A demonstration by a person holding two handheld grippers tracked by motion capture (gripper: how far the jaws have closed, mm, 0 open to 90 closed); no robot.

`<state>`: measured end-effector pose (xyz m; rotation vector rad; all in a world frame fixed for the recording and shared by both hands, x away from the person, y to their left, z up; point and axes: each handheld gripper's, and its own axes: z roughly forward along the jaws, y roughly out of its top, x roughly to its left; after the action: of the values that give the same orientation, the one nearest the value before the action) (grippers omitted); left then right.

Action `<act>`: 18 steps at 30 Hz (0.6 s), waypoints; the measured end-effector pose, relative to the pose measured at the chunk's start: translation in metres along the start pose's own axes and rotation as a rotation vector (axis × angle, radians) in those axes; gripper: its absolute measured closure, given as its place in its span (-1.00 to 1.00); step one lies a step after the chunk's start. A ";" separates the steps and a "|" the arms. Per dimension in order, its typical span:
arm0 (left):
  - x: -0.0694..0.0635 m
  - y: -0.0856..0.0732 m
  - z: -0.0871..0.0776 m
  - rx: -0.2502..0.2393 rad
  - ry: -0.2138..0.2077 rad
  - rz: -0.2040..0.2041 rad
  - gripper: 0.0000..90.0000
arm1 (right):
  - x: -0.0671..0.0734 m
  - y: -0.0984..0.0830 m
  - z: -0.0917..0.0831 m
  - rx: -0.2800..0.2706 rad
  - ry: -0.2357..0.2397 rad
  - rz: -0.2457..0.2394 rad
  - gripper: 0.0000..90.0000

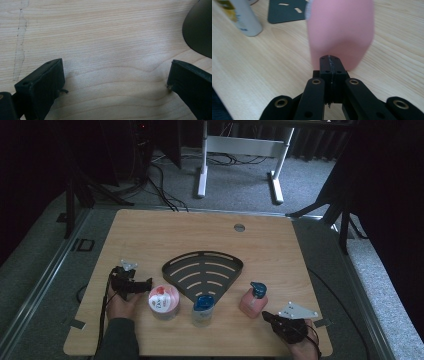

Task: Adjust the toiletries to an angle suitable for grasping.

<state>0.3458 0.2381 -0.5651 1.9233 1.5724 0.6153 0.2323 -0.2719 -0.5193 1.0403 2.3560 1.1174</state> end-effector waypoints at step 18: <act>0.000 0.000 0.000 -0.001 -0.002 0.002 -0.97 | 0.009 0.007 0.008 -0.007 0.057 -0.052 1.00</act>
<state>0.3457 0.2379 -0.5652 1.9244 1.5695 0.6144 0.2336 -0.2581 -0.5188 0.9506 2.4066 1.1498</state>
